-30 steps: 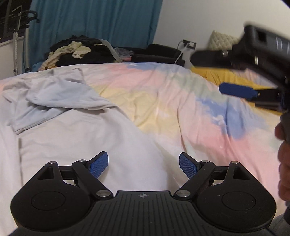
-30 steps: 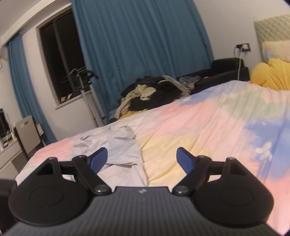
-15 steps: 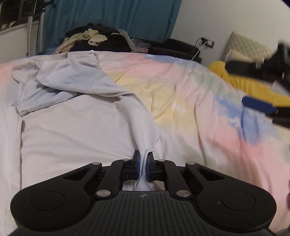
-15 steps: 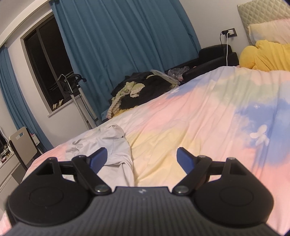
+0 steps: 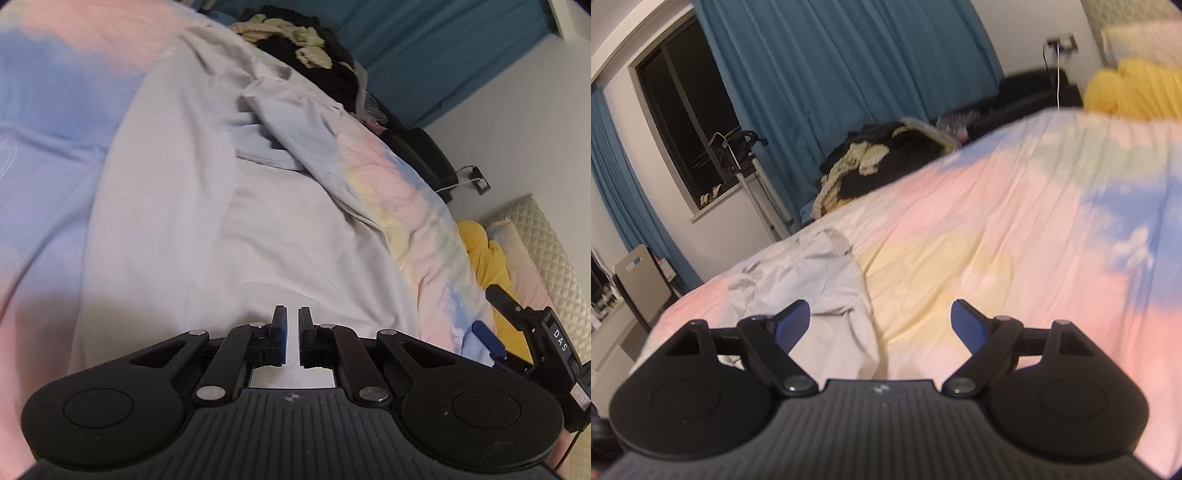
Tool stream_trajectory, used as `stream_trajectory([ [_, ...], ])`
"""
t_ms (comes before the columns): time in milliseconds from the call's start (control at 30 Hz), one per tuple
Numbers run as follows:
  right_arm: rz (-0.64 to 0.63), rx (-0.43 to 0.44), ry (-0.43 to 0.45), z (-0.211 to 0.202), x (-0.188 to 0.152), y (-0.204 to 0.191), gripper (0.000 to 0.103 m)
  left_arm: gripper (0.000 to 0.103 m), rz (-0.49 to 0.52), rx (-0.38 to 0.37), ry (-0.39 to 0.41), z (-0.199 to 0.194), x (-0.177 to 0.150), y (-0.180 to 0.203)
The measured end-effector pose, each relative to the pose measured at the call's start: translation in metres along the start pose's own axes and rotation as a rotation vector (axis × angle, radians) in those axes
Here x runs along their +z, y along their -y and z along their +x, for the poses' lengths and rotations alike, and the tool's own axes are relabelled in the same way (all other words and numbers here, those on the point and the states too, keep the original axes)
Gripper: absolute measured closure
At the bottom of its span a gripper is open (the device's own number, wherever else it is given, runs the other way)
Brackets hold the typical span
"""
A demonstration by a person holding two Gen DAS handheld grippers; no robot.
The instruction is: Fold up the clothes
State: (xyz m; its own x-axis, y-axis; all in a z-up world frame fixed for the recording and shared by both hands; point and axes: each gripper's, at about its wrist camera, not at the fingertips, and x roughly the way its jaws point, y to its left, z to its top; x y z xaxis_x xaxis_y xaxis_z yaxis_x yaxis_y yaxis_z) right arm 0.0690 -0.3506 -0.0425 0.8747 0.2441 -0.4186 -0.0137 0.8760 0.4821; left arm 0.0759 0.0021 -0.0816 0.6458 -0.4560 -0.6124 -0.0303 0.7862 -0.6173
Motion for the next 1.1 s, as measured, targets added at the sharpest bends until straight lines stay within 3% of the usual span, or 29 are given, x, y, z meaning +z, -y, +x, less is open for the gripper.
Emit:
stream_trajectory([
  [167,-0.002,-0.003,0.023,-0.012,0.005,-0.005,0.018,0.092,0.142,-0.015,-0.007,0.016,0.002,0.039],
  [233,-0.015,-0.007,0.034,-0.017,0.007,-0.006,0.018,0.081,0.189,-0.030,-0.021,0.030,0.003,0.057],
  [300,-0.026,-0.014,0.045,-0.022,0.008,-0.005,0.018,0.055,0.229,-0.024,-0.012,0.046,0.008,0.075],
  [467,0.012,-0.040,0.087,-0.025,0.012,0.009,0.018,0.054,0.324,0.020,0.024,0.100,0.030,0.119],
  [567,0.050,-0.060,0.112,-0.025,0.014,0.021,0.018,0.054,0.405,0.095,0.058,0.136,0.043,0.143],
  [667,0.093,-0.072,0.106,-0.016,0.013,0.036,0.018,0.051,0.442,0.154,0.038,0.175,0.050,0.152],
  [733,0.110,-0.075,0.088,-0.007,0.013,0.043,0.018,0.051,0.421,0.179,0.021,0.193,0.053,0.146],
  [767,0.114,-0.077,0.077,-0.003,0.012,0.045,0.018,0.061,0.404,0.180,0.019,0.197,0.054,0.142],
  [800,0.122,-0.078,0.069,0.000,0.011,0.047,0.018,0.083,0.393,0.170,0.025,0.196,0.056,0.139],
  [867,0.138,-0.075,0.062,0.004,0.011,0.049,0.018,0.091,0.381,0.120,0.037,0.185,0.060,0.134],
  [1000,0.142,-0.056,0.065,0.001,0.010,0.043,0.018,0.094,0.255,-0.025,0.071,0.142,0.082,0.115],
  [1100,0.127,-0.049,0.051,0.002,0.007,0.037,0.018,0.094,0.183,-0.074,0.090,0.111,0.098,0.088],
])
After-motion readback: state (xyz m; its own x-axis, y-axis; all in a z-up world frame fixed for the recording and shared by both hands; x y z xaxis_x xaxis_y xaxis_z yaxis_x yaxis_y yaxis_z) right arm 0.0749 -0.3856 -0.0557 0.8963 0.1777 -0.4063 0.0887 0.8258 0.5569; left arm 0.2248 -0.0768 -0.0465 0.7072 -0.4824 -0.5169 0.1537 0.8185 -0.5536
